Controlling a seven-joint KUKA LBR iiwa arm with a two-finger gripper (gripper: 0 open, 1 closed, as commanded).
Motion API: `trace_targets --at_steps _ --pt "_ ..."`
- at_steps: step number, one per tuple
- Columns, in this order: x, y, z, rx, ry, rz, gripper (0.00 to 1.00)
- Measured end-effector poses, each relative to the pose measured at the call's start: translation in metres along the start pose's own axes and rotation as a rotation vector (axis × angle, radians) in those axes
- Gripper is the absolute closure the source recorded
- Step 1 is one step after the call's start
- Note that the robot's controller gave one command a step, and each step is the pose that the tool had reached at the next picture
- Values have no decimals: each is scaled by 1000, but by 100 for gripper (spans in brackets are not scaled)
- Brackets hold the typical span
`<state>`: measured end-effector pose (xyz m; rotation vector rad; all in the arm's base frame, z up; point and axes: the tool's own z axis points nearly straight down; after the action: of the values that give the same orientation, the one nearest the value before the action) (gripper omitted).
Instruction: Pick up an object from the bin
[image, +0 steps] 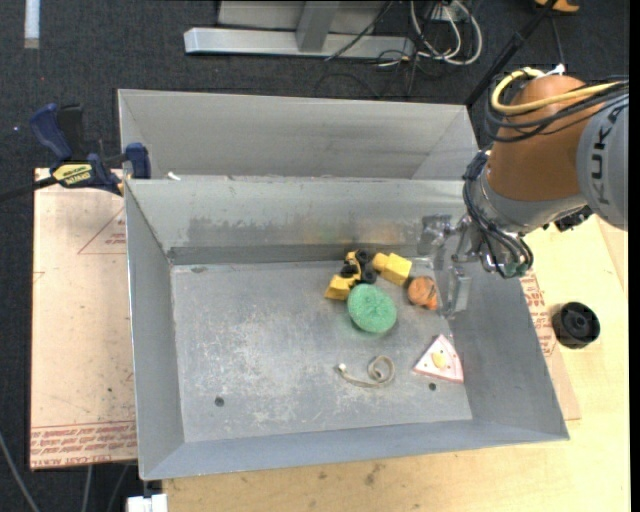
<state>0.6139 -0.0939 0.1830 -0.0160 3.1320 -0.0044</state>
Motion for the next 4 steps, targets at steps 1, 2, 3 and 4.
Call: trace_targets --at_steps 1,2,3,4 --pt "-15 31 49 -4 7 -177 0" --pt "23 44 93 -5 2 -331 0" --pt "-13 85 113 -6 5 -525 100" --pt "-13 85 113 -6 5 -525 100"
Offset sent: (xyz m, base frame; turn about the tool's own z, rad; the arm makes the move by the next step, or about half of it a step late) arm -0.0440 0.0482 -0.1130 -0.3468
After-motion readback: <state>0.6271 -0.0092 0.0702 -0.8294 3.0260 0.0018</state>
